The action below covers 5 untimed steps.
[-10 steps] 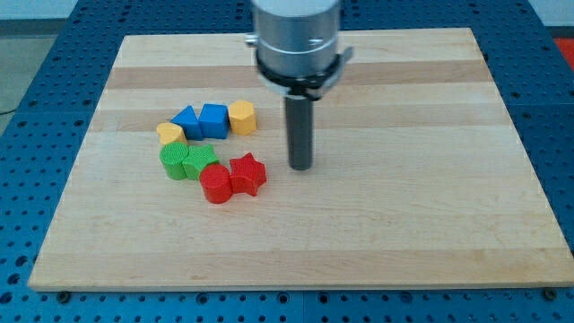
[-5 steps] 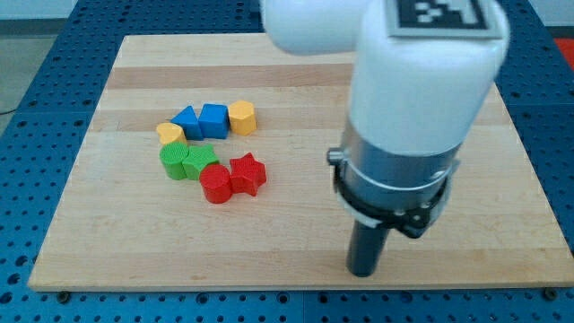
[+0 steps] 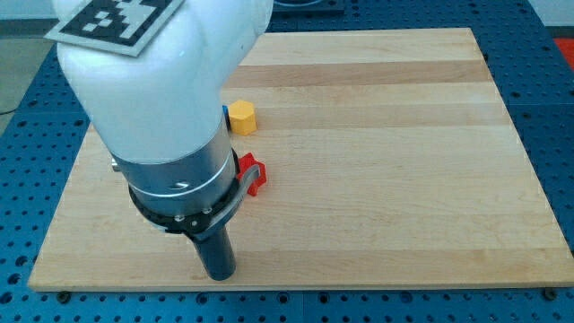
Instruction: Move your arm closer to the green star
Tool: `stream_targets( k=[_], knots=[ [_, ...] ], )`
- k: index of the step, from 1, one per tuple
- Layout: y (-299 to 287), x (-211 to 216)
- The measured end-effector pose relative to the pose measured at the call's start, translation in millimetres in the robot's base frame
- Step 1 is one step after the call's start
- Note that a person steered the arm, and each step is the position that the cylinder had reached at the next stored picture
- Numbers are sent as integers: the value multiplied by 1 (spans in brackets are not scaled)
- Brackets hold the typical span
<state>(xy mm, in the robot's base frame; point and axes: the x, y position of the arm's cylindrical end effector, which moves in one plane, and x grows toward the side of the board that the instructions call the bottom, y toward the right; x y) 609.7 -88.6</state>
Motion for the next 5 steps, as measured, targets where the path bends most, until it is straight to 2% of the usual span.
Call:
stream_targets(
  k=[5],
  knots=[
    [-44, 0]
  ],
)
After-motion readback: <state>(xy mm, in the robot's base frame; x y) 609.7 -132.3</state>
